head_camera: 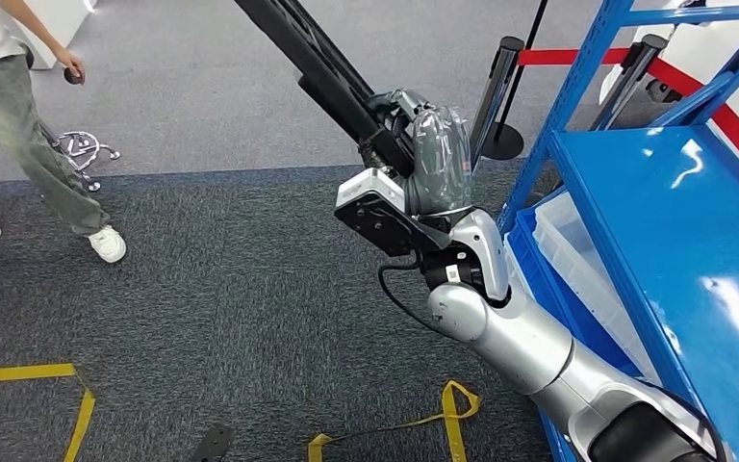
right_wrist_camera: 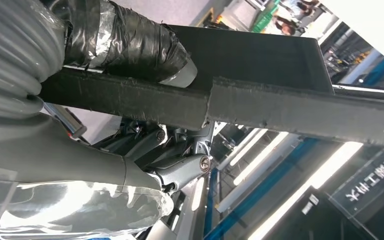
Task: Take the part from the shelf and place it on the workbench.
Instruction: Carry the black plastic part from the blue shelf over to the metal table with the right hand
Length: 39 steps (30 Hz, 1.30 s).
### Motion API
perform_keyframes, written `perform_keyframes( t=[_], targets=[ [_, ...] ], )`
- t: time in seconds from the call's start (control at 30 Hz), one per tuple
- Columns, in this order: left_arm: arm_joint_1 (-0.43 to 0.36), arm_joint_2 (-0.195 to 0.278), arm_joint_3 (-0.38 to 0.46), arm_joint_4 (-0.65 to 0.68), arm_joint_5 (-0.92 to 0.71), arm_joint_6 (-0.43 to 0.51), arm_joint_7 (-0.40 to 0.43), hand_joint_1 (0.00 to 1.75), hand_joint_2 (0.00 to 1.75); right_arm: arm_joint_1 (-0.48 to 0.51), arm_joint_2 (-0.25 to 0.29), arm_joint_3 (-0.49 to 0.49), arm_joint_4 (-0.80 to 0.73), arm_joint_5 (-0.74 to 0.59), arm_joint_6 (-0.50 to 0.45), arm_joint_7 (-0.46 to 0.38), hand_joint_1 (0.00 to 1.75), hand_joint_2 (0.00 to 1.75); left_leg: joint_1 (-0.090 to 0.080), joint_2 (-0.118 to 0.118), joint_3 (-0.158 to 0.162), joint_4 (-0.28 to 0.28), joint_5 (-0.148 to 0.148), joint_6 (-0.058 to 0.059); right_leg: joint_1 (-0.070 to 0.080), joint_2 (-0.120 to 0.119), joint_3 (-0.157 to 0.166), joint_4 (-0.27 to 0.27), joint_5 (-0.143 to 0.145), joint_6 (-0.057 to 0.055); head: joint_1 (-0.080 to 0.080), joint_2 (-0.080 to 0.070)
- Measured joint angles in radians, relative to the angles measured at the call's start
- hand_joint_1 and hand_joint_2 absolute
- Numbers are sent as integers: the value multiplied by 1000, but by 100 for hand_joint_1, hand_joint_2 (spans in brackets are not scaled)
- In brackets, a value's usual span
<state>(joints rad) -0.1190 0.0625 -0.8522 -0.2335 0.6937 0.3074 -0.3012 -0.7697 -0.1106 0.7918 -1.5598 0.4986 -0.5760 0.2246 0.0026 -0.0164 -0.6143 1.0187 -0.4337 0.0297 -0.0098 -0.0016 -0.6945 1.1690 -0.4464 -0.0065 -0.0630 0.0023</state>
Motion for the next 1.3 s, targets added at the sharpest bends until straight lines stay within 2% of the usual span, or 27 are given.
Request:
perform_keyframes(
  t=[0.03,0.07,0.17,0.23,0.27,0.33,0.37,0.4,0.43,0.5,0.53,0.57,0.6,0.7,0.77,0.87,0.9,0.93,0.97,1.0,1.03,1.07,1.1,1.2,1.23,1.3],
  targets=[
    [-1,0,0,0,-1,0,0,0,175,-1,0,0,-1,4,0,0,175,175,-2,-3,1,6,-6,-4,1,3,26,-56,18,-3,0,0],
    [-1,0,0,0,-2,1,1,0,175,0,0,0,-2,7,0,1,175,175,-3,-4,0,11,-10,-8,3,6,44,-92,24,-6,-1,0],
    [0,2,0,0,-3,3,2,0,175,1,-2,0,-4,14,0,6,175,175,-2,-6,-4,12,-15,-20,4,10,59,-117,16,-11,0,0],
    [1,5,0,0,-3,3,2,0,175,1,-3,-1,-5,17,0,8,175,175,-1,-2,-16,42,-33,-32,-2,8,70,-125,14,-18,-3,0],
    [0,6,0,0,-3,4,1,0,175,1,-3,-1,-7,19,0,8,175,175,1,1,-39,87,-53,-38,-5,7,77,-128,12,-23,-5,0],
    [0,5,0,0,-3,4,1,0,175,2,-3,-1,-8,20,0,8,175,175,6,6,-110,216,-94,-49,-5,5,87,-129,3,-28,-9,0],
    [1,5,0,0,-3,4,2,0,175,4,-3,-1,-9,20,0,8,175,175,8,7,-144,266,-101,-52,-5,5,93,-129,-2,-28,-9,0],
    [2,6,0,0,-3,4,2,0,175,6,-4,-1,-8,20,0,9,175,175,9,8,-163,284,-89,-53,-5,5,100,-129,-8,-28,-9,0],
    [3,6,0,0,-3,4,2,0,175,7,-4,-1,-8,20,0,9,175,175,9,9,-164,264,-59,-52,-5,6,108,-129,-15,-27,-9,0],
    [3,6,0,0,-3,4,2,0,175,7,-4,-1,-9,21,0,10,175,175,8,10,-119,140,27,-44,-5,6,130,-130,-31,-22,-9,0],
    [3,7,0,0,-3,4,2,0,175,7,-4,-1,-10,22,0,10,175,175,4,11,-91,79,55,-37,-4,6,139,-131,-38,-18,-8,0],
    [2,7,0,0,-3,4,2,0,175,6,-4,-1,-10,23,0,11,175,175,0,11,-68,33,63,-28,-3,6,144,-134,-44,-14,-8,0],
    [1,8,0,0,-3,5,3,0,175,7,-4,-1,-11,23,0,11,175,175,-4,12,-56,9,58,-21,-2,6,148,-136,-46,-9,-8,0],
    [0,8,0,0,-4,5,5,0,175,9,-4,-1,-14,25,0,13,175,175,-3,11,-32,-16,39,-1,0,4,151,-123,-43,6,-8,0],
    [0,8,0,0,-5,5,6,0,175,9,-5,-1,-15,27,0,14,175,175,2,9,-11,-25,32,10,-1,4,120,-58,-64,13,-6,0],
    [0,8,0,0,-6,7,9,0,175,16,-6,-1,-16,27,0,14,175,175,2,8,8,-26,14,20,-2,4,6,111,-131,22,-4,0],
    [0,8,0,0,-6,8,9,0,175,21,-6,-1,-16,27,0,14,175,175,1,6,15,-24,7,20,-2,4,-22,136,-135,24,-4,0],
    [1,8,0,0,-6,9,10,0,175,25,-7,-1,-16,27,0,14,175,175,2,5,23,-22,-1,18,-3,4,-33,127,-120,25,-4,0],
    [2,8,0,0,-6,9,10,0,175,27,-7,-1,-16,27,0,14,175,175,2,3,33,-19,-11,16,-4,4,-27,83,-82,25,-4,0],
    [3,8,0,0,-7,10,10,0,175,28,-8,-1,-16,27,0,14,175,175,2,2,42,-17,-21,12,-5,4,-11,17,-29,24,-3,0],
    [2,7,0,0,-7,11,10,0,175,29,-8,-2,-16,27,0,14,175,175,1,0,49,-12,-30,8,-5,5,6,-47,10,22,-3,0],
    [1,7,0,0,-7,11,10,0,175,29,-9,-2,-16,27,0,14,175,175,0,-1,50,-8,-38,3,-4,6,20,-94,35,17,-3,0],
    [1,7,0,0,-7,12,11,0,175,30,-10,-3,-16,27,0,14,175,175,-1,-2,50,-5,-44,-3,-2,7,25,-120,47,10,-4,0],
    [1,8,0,0,-8,14,11,0,175,34,-13,-5,-17,28,0,15,175,175,-1,-2,51,6,-52,-17,-1,9,37,-130,42,-10,-4,0],
    [0,9,0,0,-8,14,10,0,175,33,-14,-6,-18,28,1,15,175,175,-1,0,40,30,-54,-21,-4,9,45,-132,40,-16,-5,0],
    [-2,9,0,0,-9,14,10,0,175,32,-13,-7,-19,28,1,14,175,175,3,5,-16,128,-75,-33,-8,8,60,-136,31,-23,-8,0]
  ],
)
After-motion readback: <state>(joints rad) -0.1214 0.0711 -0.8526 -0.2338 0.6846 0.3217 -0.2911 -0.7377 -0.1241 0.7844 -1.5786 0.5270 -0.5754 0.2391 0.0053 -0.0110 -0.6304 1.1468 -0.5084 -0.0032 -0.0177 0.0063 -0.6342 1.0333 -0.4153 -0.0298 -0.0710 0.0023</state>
